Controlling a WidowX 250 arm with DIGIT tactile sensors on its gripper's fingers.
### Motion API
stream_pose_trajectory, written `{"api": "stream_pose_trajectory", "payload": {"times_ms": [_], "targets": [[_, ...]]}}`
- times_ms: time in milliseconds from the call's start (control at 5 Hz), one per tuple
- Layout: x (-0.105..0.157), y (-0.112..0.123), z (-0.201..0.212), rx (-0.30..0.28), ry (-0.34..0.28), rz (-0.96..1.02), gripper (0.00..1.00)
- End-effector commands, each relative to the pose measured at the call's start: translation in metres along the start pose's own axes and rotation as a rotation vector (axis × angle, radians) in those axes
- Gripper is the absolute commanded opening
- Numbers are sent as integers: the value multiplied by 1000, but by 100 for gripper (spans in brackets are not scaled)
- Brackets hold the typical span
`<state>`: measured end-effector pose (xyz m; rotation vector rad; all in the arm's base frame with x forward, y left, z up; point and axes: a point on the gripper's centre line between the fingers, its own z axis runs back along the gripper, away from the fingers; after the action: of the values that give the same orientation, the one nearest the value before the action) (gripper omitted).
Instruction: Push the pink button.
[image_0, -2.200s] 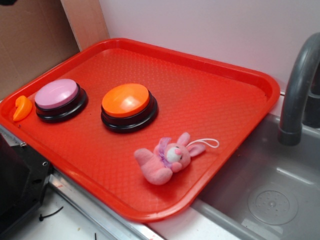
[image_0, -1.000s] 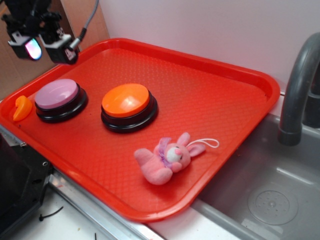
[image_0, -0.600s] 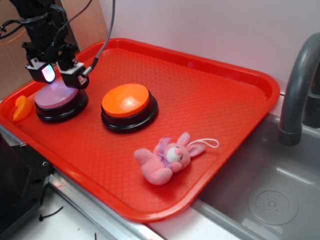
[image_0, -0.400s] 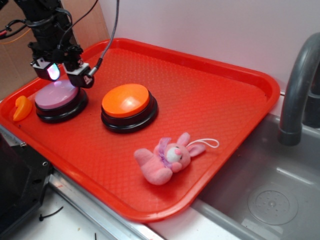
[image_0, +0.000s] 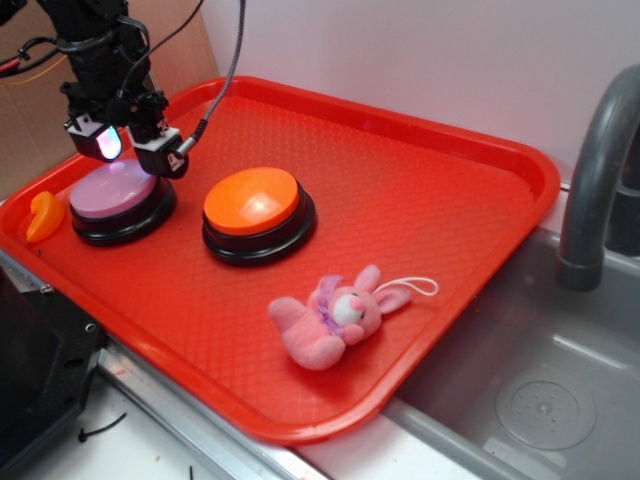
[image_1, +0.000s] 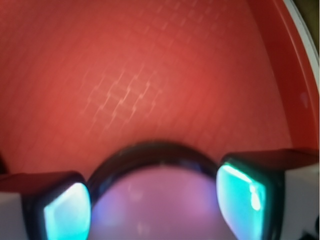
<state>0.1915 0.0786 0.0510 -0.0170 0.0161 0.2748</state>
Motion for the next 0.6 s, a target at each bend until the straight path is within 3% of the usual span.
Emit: {"api": "stream_pose_trajectory", "payload": {"times_ms": [0, 200, 400], "targets": [[2, -1, 34, 12, -46, 6, 100], [1, -1, 42, 40, -49, 10, 100], [0, -2, 49, 32, -57, 8, 100]]}}
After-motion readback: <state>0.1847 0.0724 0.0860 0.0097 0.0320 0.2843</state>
